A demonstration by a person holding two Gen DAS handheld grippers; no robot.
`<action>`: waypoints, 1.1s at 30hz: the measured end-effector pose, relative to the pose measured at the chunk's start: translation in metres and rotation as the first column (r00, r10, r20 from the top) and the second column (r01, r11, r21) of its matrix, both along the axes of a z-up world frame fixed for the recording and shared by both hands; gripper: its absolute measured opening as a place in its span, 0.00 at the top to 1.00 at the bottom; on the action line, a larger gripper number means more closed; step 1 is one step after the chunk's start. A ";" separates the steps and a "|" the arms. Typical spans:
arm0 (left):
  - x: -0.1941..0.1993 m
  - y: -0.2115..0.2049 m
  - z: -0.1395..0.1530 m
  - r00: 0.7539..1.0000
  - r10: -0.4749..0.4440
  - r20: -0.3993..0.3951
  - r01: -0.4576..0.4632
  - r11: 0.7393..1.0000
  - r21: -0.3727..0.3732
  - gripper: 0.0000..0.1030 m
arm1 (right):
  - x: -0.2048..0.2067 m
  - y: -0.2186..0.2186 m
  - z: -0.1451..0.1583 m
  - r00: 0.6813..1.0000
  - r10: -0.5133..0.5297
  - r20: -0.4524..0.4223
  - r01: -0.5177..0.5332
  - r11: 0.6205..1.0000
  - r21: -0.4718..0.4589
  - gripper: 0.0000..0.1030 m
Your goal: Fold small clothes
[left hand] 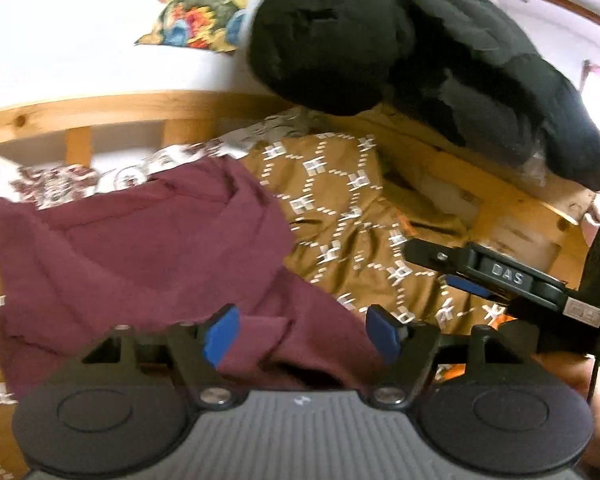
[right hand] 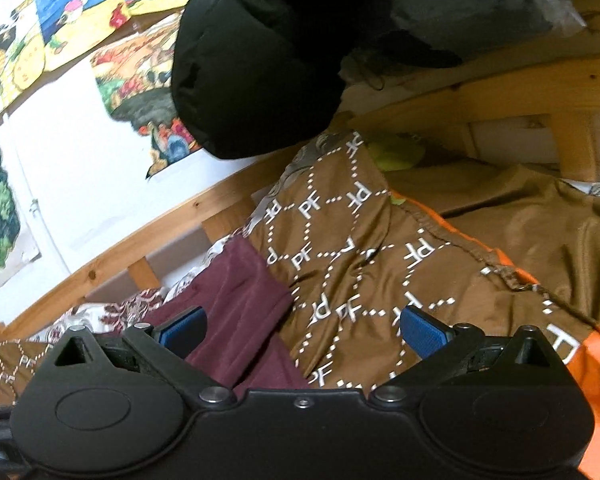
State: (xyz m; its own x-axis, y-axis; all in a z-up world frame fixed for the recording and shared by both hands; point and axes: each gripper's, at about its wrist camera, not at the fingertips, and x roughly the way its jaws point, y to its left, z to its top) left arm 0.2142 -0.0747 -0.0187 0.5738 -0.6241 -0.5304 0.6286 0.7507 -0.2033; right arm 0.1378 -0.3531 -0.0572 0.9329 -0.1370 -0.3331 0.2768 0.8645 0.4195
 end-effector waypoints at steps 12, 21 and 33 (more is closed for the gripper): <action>0.072 0.116 -0.017 0.888 0.448 -0.107 -0.436 0.892 0.120 0.27 | 0.029 0.046 -0.014 0.939 0.325 -0.111 -0.325 0.946 0.014 0.01; 0.102 0.107 -0.053 0.905 0.424 0.042 -0.419 0.869 0.261 0.45 | 0.045 0.127 -0.038 0.815 0.464 -0.345 -0.564 0.772 -0.294 0.47; 0.115 0.093 -0.082 0.914 0.389 0.117 -0.403 0.826 0.394 0.44 | 0.020 0.009 -0.016 0.965 0.244 0.098 -0.263 0.911 0.319 0.95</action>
State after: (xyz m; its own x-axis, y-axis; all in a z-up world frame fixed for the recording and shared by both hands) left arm 0.3292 0.0179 -0.1008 0.7456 -0.0762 -0.6621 0.2607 0.9476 0.1845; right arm 0.1580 -0.3443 -0.0728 0.9398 0.2142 -0.2661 0.0348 0.7149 0.6983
